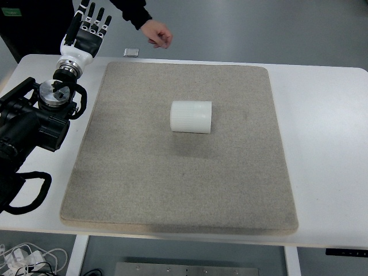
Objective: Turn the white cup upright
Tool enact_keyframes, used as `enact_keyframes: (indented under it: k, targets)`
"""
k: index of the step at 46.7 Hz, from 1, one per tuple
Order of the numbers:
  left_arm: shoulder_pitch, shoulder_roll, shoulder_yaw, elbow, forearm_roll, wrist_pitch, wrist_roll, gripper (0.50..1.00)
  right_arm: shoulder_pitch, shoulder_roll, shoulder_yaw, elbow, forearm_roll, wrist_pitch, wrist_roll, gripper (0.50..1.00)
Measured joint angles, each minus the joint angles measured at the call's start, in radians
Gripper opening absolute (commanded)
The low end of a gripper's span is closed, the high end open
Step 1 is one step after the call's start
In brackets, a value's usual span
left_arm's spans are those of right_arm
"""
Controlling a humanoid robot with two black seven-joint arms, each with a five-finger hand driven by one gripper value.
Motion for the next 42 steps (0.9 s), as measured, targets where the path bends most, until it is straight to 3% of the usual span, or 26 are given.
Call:
enact_keyframes:
  k: [24, 30, 42]
  targets:
    - [-0.006, 0.023, -0.001, 0.012, -0.003, -0.002, 0.000, 0.994, 0.000, 0.000, 0.000, 0.000, 0.000, 0.000, 0.000, 0.952]
    - [0.005, 0.023, 0.003, 0.000, 0.004, -0.049, 0.007, 0.994, 0.000, 0.000, 0.000, 0.000, 0.000, 0.000, 0.000, 0.952]
    - [-0.030, 0.023, 0.127, 0.004, 0.133, -0.045, 0.001, 0.992, 0.000, 0.000, 0.000, 0.000, 0.000, 0.000, 0.000, 0.952]
